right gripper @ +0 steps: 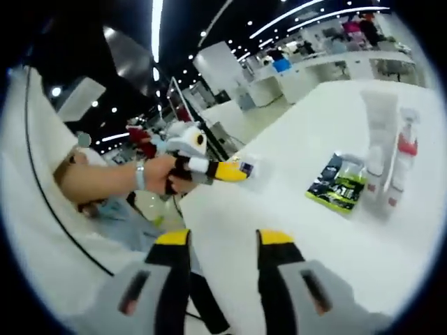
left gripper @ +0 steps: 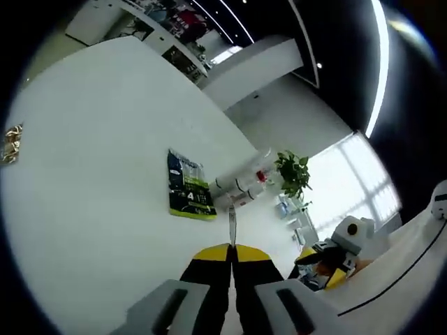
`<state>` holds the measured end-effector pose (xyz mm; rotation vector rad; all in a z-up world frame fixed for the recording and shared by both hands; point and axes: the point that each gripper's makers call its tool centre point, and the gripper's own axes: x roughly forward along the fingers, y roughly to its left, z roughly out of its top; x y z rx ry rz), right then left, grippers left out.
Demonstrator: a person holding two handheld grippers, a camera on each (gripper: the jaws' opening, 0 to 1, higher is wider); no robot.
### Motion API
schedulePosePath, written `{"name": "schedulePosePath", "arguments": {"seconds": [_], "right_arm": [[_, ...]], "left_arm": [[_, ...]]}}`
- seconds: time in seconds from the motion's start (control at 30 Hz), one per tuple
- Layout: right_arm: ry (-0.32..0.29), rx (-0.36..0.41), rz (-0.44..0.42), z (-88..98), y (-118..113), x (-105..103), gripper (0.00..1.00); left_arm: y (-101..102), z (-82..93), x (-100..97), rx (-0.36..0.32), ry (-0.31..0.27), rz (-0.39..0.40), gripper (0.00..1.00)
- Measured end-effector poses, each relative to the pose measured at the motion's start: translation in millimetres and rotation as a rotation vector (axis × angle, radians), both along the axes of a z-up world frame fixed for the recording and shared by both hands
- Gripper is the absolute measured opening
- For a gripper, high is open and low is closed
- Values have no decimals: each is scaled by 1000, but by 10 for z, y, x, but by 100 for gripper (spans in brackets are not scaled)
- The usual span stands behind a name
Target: Arrange the skincare products in the storage area until every visible bottle or jar stands upright without overlapping.
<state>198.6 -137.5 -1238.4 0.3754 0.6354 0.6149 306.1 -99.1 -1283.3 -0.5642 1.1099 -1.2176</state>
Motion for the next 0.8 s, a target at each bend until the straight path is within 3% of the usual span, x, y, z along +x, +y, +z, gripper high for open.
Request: {"name": "schedulePosePath", "arguments": {"seconds": [0.2, 0.4, 0.6, 0.8], "right_arm": [[19, -44, -67, -74, -101, 44, 43], [79, -105, -107, -228, -135, 23, 47], [111, -147, -170, -320, -156, 34, 56], [158, -124, -214, -427, -19, -13, 54]], "left_arm": [[-90, -87, 113, -7, 10, 2, 0], [-141, -279, 444, 22, 33, 12, 0], [-210, -409, 623, 30, 57, 2, 0], [-236, -608, 810, 67, 101, -42, 1]]}}
